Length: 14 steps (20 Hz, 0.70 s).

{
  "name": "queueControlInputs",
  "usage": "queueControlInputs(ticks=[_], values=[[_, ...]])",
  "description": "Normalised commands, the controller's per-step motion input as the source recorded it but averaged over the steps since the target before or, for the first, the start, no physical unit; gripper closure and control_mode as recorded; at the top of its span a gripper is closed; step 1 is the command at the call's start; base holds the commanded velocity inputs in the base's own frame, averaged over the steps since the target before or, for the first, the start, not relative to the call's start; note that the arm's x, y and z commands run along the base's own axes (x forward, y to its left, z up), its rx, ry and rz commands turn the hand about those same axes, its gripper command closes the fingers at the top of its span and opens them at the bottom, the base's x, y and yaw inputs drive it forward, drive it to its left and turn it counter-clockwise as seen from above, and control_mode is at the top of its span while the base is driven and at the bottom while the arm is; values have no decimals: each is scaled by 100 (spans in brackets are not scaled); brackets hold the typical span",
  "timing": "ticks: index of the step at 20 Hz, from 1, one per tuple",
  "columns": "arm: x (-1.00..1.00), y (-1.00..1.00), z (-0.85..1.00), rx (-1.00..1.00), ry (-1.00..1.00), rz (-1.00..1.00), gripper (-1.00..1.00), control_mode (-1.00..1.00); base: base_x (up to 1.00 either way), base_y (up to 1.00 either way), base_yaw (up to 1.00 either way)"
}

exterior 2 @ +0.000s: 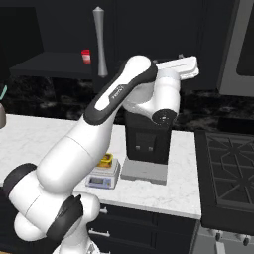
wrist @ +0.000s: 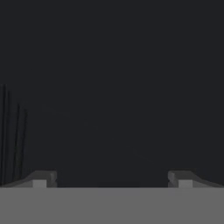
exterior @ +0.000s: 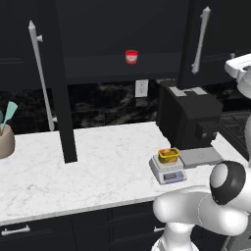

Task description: Pick the canned food and place it on the digital scale for weighing, and close the cabinet.

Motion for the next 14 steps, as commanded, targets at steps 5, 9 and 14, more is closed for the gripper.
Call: queueControlInputs(ticks=[5,9,14], values=[[97,27,-32,10,0,0,-100,-100,0,0,0],[100,37,-34,11,0,0,-100,-100,0,0,0],[100,20,-19,10,0,0,-100,-100,0,0,0]])
